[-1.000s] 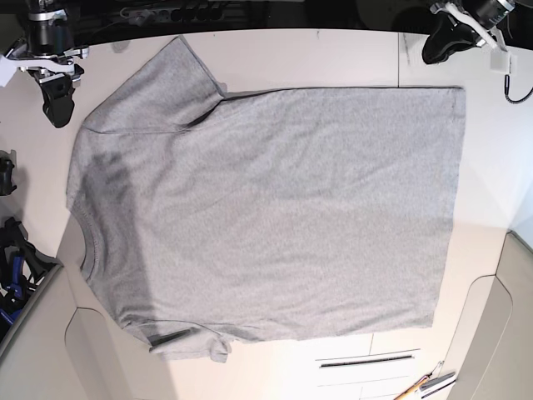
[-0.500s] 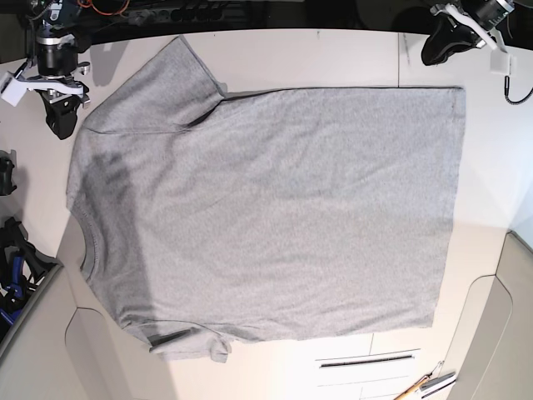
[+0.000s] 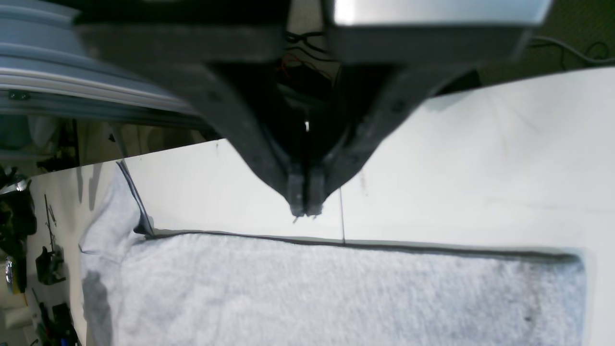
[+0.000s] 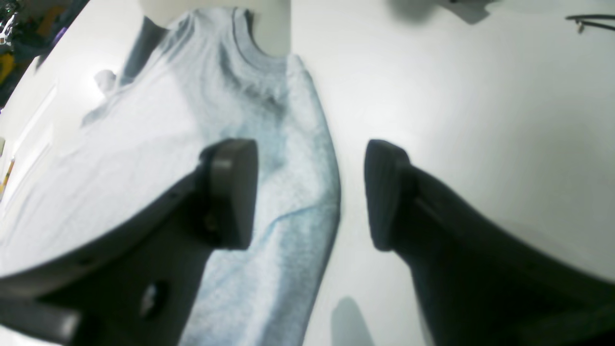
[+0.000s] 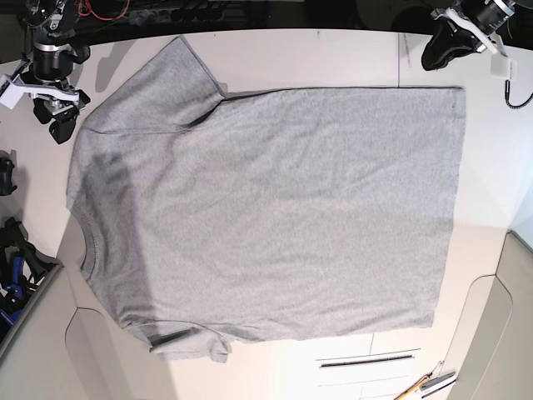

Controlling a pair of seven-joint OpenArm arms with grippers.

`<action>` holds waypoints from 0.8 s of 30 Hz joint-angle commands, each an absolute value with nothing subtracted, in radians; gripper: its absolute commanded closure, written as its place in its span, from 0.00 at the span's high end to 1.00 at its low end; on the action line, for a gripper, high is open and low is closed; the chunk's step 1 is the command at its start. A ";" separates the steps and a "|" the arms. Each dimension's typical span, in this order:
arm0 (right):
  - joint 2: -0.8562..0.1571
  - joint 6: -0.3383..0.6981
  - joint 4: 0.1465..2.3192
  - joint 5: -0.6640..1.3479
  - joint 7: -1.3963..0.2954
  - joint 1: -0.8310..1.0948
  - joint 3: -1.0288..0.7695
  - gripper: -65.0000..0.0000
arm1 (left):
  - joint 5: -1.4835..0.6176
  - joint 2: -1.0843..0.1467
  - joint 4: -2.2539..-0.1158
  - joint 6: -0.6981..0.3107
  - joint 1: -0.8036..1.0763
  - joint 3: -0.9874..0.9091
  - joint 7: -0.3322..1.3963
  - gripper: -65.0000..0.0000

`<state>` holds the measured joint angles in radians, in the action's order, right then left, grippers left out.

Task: Fold the T-shirt properly
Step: 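Move the right gripper down to the shirt's shoulder corner beside the sleeve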

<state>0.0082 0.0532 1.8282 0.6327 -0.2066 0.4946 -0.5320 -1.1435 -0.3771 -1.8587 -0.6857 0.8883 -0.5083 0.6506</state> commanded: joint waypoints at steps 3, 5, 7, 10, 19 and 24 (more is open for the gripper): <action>-0.006 0.061 1.837 0.590 -0.185 0.467 -0.538 0.53 | -1.164 -0.385 -1.872 -0.698 0.895 -0.517 0.637 0.00; -0.012 0.057 1.835 0.596 -0.206 0.459 -0.537 0.53 | -1.163 -0.385 -1.872 -0.698 0.895 -0.517 0.641 0.00; -0.020 0.055 1.826 0.618 -0.229 0.455 -0.537 0.53 | -1.163 -0.385 -1.872 -0.698 0.895 -0.517 0.643 0.00; -0.019 0.054 1.783 0.632 -0.229 0.454 -0.540 0.53 | -1.163 -0.385 -1.872 -0.698 0.896 -0.517 0.659 0.00; -0.019 0.149 1.603 0.758 -0.268 0.405 -0.550 0.53 | -1.163 -0.385 -1.872 -0.698 0.896 -0.517 0.663 0.00; -0.019 0.162 1.597 0.764 -0.270 0.405 -0.550 0.53 | -1.163 -0.385 -1.872 -0.698 0.896 -0.517 0.663 0.00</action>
